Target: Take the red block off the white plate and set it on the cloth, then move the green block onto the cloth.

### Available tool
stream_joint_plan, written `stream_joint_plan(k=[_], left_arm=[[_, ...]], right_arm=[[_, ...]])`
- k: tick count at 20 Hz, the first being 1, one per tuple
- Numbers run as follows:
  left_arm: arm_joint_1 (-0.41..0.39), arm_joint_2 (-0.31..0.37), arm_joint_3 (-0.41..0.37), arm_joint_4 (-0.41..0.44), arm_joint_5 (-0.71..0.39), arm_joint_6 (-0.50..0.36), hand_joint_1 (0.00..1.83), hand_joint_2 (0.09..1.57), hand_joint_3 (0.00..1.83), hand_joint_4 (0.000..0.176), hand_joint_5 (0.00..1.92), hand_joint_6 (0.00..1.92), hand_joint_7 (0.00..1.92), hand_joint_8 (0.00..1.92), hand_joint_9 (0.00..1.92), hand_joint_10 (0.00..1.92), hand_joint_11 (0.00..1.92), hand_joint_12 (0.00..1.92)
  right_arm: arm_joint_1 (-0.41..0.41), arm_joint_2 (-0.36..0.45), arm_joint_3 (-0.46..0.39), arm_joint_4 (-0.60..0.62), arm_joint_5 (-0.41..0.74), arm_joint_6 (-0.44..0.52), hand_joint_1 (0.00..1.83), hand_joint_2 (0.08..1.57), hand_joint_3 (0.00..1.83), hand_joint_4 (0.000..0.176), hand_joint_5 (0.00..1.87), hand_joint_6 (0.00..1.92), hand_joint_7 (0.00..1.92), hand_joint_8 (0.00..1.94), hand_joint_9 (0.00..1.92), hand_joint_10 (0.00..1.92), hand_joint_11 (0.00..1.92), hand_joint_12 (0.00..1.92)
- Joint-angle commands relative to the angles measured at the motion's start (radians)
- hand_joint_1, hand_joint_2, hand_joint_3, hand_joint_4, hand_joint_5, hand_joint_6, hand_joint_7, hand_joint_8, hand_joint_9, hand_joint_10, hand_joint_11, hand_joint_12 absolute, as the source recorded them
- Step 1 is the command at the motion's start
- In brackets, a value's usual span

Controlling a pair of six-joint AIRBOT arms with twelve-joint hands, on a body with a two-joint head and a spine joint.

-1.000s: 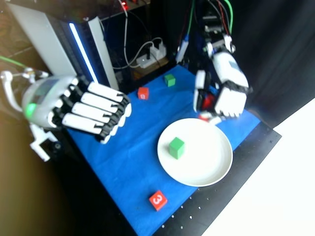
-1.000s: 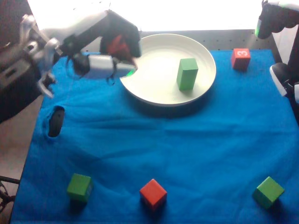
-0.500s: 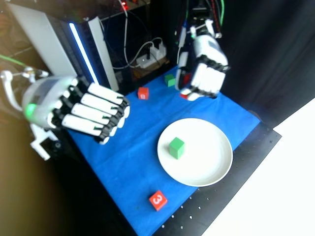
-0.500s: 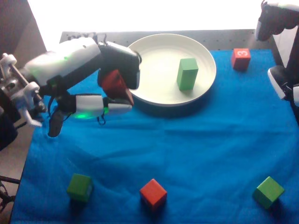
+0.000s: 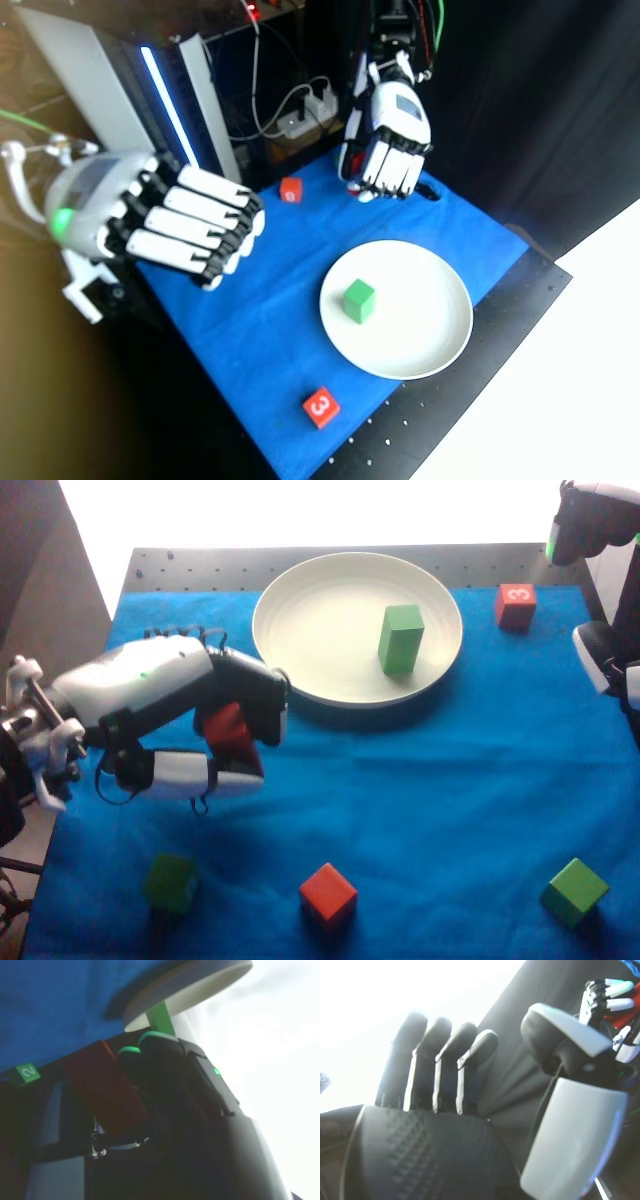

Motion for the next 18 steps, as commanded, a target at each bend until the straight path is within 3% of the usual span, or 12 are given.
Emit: stream_joint_plan(k=[1, 2, 3, 5, 6, 7, 9, 11, 13, 15, 16, 18], left_arm=[[-0.009, -0.006, -0.001, -0.002, -0.118, -0.002, 1.35, 1.2, 0.0, 0.0, 0.75, 1.13, 0.81, 1.32, 0.79, 1.5, 0.69, 1.71], [-0.009, -0.005, -0.003, -0.001, -0.122, -0.002, 1.2, 1.21, 0.0, 0.0, 0.82, 1.29, 0.76, 1.27, 0.58, 1.12, 0.16, 1.57], [-0.009, -0.005, -0.004, -0.001, -0.123, -0.002, 1.05, 1.22, 0.0, 0.0, 0.79, 1.29, 0.64, 0.85, 0.49, 0.86, 0.08, 1.54], [-0.008, -0.004, -0.004, -0.001, -0.126, -0.002, 0.91, 1.08, 0.0, 0.0, 0.57, 0.65, 0.58, 0.41, 0.42, 0.65, 0.0, 1.54], [-0.007, -0.004, -0.004, -0.001, -0.127, -0.002, 0.88, 1.04, 0.0, 0.0, 0.56, 0.5, 0.57, 0.3, 0.4, 0.63, 0.0, 1.54], [-0.007, -0.004, -0.004, -0.001, -0.128, -0.002, 0.82, 1.01, 0.0, 0.029, 0.55, 0.37, 0.54, 0.21, 0.34, 0.65, 0.0, 1.52], [-0.006, -0.005, -0.004, -0.002, -0.134, -0.003, 0.78, 0.99, 0.0, 0.022, 0.54, 0.3, 0.52, 0.15, 0.29, 0.69, 0.0, 1.51], [-0.005, -0.004, -0.005, -0.005, -0.147, -0.003, 0.68, 0.95, 0.0, 0.081, 0.43, 0.21, 0.4, 0.07, 0.05, 0.99, 0.0, 1.66], [0.0, 0.005, -0.009, -0.016, -0.167, -0.003, 0.61, 0.96, 0.0, 0.109, 0.39, 0.17, 0.37, 0.05, 0.01, 0.98, 0.0, 1.6], [0.006, 0.014, -0.013, -0.032, -0.194, -0.003, 0.59, 0.97, 0.0, 0.096, 0.39, 0.16, 0.39, 0.05, 0.05, 0.95, 0.0, 1.61], [0.009, 0.018, -0.013, -0.052, -0.212, 0.006, 0.47, 1.03, 0.01, 0.123, 0.42, 0.12, 0.46, 0.11, 0.12, 1.04, 0.0, 1.68], [0.012, 0.027, -0.013, -0.087, -0.247, 0.026, 0.47, 1.17, 0.01, 0.067, 0.48, 0.11, 0.48, 0.1, 0.16, 0.82, 0.0, 1.59]], right_arm=[[0.012, 0.005, 0.0, -0.019, -0.12, 0.001, 1.26, 0.49, 1.03, 0.0, 0.54, 1.36, 0.55, 1.45, 0.46, 1.66, 0.47, 1.92], [0.012, 0.005, 0.0, -0.019, -0.12, 0.001, 1.28, 0.48, 1.01, 0.0, 0.54, 1.36, 0.58, 1.47, 0.52, 1.71, 0.53, 1.92], [0.012, 0.005, 0.0, -0.019, -0.12, 0.001, 1.28, 0.47, 1.01, 0.0, 0.54, 1.36, 0.58, 1.46, 0.52, 1.69, 0.51, 1.92], [0.012, 0.005, 0.0, -0.019, -0.12, 0.001, 1.27, 0.48, 1.01, 0.0, 0.54, 1.35, 0.58, 1.44, 0.51, 1.67, 0.5, 1.92], [0.012, 0.005, 0.0, -0.019, -0.12, 0.001, 1.26, 0.47, 1.0, 0.0, 0.56, 1.33, 0.6, 1.42, 0.53, 1.64, 0.52, 1.92], [0.012, 0.005, 0.0, -0.019, -0.12, 0.001, 1.27, 0.48, 1.01, 0.0, 0.55, 1.33, 0.59, 1.4, 0.51, 1.62, 0.5, 1.92], [0.012, 0.005, 0.0, -0.019, -0.12, 0.001, 1.25, 0.49, 1.01, 0.0, 0.53, 1.34, 0.58, 1.39, 0.49, 1.6, 0.48, 1.92], [0.011, 0.005, 0.0, -0.019, -0.12, 0.001, 1.28, 0.47, 1.01, 0.0, 0.51, 1.33, 0.59, 1.36, 0.52, 1.57, 0.51, 1.92], [0.011, 0.006, 0.0, -0.019, -0.12, 0.001, 1.32, 0.48, 0.99, 0.0, 0.47, 1.31, 0.55, 1.33, 0.49, 1.55, 0.49, 1.92], [0.011, 0.006, 0.0, -0.019, -0.12, 0.001, 1.33, 0.49, 0.96, 0.0, 0.46, 1.3, 0.55, 1.32, 0.5, 1.55, 0.51, 1.91], [0.011, 0.006, 0.0, -0.019, -0.12, 0.001, 1.33, 0.49, 0.95, 0.0, 0.45, 1.27, 0.56, 1.3, 0.52, 1.53, 0.55, 1.89], [0.011, 0.009, 0.0, -0.019, -0.12, 0.001, 1.34, 0.48, 0.95, 0.0, 0.43, 1.27, 0.51, 1.29, 0.47, 1.53, 0.52, 1.89]])
